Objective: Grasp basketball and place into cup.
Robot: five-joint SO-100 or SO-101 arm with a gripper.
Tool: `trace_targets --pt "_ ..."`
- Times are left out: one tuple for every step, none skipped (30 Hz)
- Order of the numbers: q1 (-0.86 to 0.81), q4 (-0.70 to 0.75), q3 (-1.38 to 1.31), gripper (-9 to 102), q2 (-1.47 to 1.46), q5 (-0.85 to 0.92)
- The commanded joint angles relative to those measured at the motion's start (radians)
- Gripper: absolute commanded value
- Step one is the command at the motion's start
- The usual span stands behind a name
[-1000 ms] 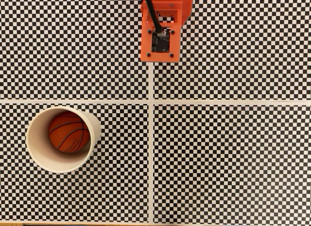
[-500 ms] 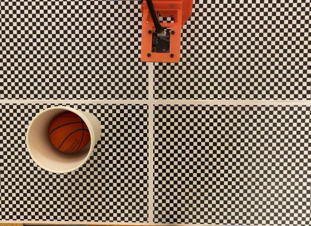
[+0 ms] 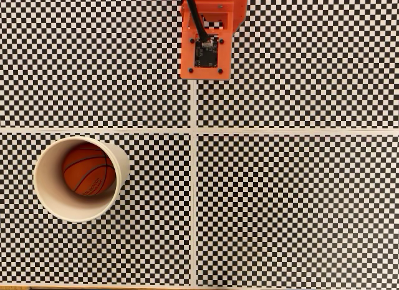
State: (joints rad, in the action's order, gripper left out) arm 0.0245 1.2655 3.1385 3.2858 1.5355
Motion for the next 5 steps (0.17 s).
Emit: trace_targets --pt "0.003 0.003 0.035 0 0.005 0.003" --pt "0.003 0.003 0.035 0 0.005 0.003" --pt "0.003 0.003 0.035 0 0.005 0.003" --pt "0.003 0.003 0.035 0 0.005 0.003" --pt "0.003 0.003 0.035 0 0.005 0.003"
